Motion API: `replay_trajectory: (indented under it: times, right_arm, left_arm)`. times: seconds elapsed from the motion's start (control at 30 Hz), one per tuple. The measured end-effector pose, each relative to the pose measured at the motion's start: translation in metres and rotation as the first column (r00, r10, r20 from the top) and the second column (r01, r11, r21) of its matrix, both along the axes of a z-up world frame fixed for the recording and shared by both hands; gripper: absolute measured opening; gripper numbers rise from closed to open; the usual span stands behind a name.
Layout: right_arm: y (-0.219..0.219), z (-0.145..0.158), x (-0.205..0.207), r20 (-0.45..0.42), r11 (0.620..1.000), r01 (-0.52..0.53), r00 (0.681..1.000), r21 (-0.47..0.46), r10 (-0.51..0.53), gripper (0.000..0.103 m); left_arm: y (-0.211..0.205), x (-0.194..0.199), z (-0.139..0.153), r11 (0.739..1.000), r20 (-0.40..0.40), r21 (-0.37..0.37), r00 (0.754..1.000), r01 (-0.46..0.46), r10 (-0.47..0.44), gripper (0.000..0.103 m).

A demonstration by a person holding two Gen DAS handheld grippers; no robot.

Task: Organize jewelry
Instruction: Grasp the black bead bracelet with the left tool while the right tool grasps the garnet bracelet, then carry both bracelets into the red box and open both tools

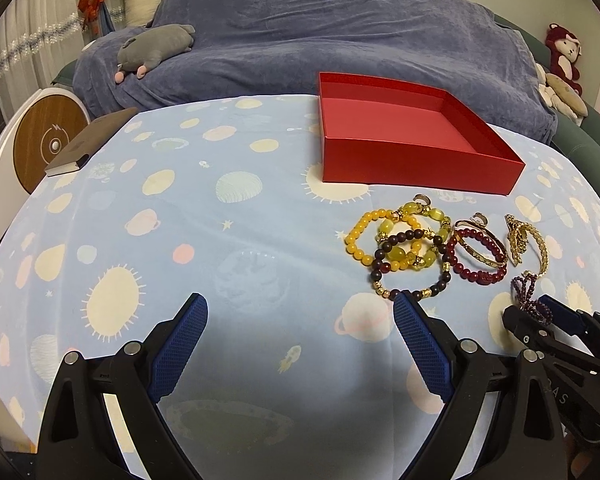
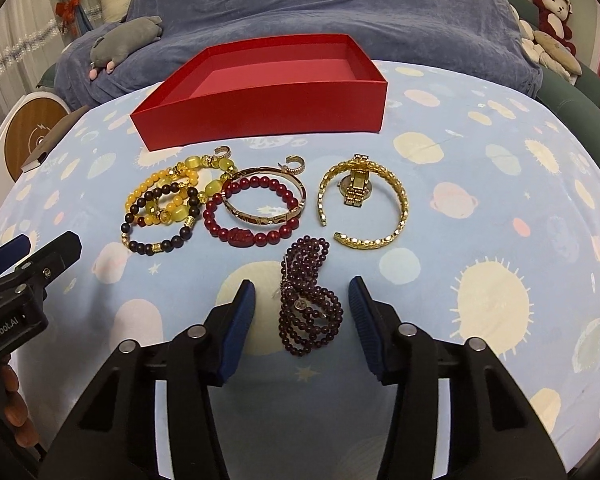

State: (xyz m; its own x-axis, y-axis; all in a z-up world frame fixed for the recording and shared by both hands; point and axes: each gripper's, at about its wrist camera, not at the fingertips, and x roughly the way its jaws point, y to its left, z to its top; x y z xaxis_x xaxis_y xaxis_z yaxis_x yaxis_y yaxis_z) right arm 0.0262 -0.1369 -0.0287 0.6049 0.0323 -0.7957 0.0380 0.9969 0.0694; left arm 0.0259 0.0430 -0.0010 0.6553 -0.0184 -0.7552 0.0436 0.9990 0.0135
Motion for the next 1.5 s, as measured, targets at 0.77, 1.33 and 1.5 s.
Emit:
replay_trajectory:
  times: [0.77,1.33,1.5]
  right_arm:
    - [-0.02,0.014,-0.007,0.013,0.999,0.006,1.0,0.053,-0.007,0.012]
    - [-0.027,0.101,0.009,0.131,0.992,-0.09,0.988,0.085,0.078,0.012]
    - [-0.039,0.136,0.068,0.176,0.99,-0.11,0.98,0.09,0.092,0.012]
  left_arm:
    - [-0.038,0.035,-0.028,0.987,-0.056,-0.089,0.989,0.135,-0.141,0.006]
    - [-0.041,0.023,0.085,0.952,0.117,-0.129,0.958,0.277,-0.262,0.006]
    - [-0.047,0.068,0.12,0.947,0.167,-0.129,0.948,0.294,-0.272,0.006]
